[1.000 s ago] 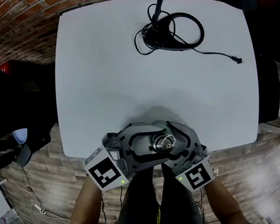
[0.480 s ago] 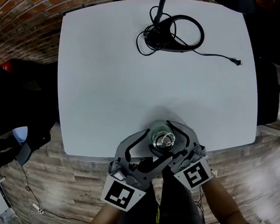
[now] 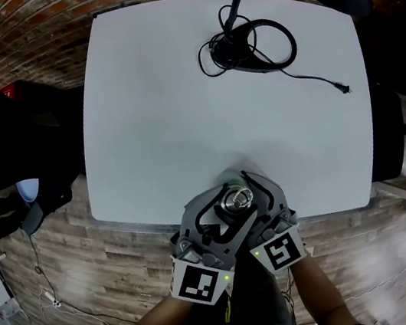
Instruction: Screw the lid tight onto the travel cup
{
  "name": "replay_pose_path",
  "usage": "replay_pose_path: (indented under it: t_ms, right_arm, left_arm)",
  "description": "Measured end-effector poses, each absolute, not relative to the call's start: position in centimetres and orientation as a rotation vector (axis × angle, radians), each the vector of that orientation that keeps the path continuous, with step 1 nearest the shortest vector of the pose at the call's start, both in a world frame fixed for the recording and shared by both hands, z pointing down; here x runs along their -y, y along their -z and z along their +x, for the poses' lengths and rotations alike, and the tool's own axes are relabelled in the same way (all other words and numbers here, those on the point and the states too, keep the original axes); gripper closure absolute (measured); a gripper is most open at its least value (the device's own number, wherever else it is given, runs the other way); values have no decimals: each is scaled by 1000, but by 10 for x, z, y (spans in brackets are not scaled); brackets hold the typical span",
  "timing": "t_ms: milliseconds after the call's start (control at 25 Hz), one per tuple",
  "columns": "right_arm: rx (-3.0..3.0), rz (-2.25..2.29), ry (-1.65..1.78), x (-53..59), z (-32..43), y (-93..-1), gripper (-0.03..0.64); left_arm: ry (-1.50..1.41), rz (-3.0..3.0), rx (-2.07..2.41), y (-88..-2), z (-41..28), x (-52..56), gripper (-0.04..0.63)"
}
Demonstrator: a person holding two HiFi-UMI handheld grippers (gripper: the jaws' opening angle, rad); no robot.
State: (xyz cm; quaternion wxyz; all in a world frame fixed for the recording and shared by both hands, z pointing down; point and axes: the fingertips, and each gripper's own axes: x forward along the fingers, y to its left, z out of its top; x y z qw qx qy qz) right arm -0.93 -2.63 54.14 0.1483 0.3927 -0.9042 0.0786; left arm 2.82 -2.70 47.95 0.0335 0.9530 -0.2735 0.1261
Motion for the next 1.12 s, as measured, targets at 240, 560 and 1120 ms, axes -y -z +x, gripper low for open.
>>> replay_pose_path:
  t_ms: [240, 560, 1120]
  right_arm:
    - [2620, 1141, -232, 28, -8, -541, 268]
    - [2619, 1115, -225, 26, -8, -543, 268]
    - [2630, 1119, -218, 26, -10, -541, 268]
  left_arm:
    - [-294, 2991, 560, -477, 33, 26, 327]
    - [-327, 3062, -25, -480, 37, 12, 328]
    - [-383, 3027, -26, -491, 33, 11, 261]
